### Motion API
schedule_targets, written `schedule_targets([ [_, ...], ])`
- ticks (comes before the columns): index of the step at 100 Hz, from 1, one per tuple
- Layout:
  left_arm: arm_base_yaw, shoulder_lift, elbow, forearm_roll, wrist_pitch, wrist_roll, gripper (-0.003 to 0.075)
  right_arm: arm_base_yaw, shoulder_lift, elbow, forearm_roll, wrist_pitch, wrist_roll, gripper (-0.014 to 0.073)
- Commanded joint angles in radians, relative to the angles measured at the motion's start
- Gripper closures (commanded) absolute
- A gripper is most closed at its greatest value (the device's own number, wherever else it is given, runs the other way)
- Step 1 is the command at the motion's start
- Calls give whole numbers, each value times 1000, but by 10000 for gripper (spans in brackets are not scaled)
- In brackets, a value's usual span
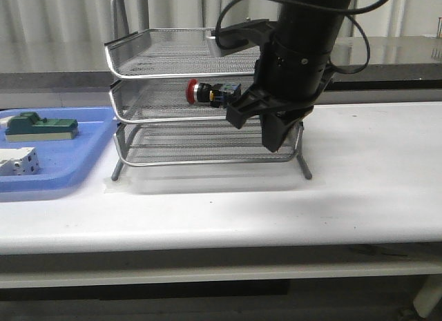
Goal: Place button on rack with both arms
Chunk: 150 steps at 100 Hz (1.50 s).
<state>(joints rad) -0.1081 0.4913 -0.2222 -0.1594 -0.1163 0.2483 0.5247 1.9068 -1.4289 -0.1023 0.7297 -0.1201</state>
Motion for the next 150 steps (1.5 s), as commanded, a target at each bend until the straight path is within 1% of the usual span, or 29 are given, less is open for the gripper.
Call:
schedule_targets([
  [1,3,3,-27,-8,-72,-10,716,-6,-101,-33,7,13,4,653],
  [21,3,3,-27,-8,-72,-10,716,-8,-224,-19,8,28,71,653],
  [37,3,3,-27,-8,-72,-10,716,-34,-337,38,6,28,78,653],
  [51,3,3,-27,-8,-72,-10,716,-101,-444,113,6,29,82,653],
  [70,3,3,-27,-8,-72,-10,716,-239,-613,252,4,23,97,653],
  [84,3,3,-27,-8,-72,-10,716,-332,-756,369,4,-27,107,653],
  [98,3,3,-27,-8,-72,-10,716,-398,-903,490,4,-70,120,653],
  [118,3,3,-27,-8,-72,-10,716,-438,-1091,643,4,-119,120,653],
  [150,3,3,-27,-8,-72,-10,716,-438,-1376,866,2,-204,120,653],
])
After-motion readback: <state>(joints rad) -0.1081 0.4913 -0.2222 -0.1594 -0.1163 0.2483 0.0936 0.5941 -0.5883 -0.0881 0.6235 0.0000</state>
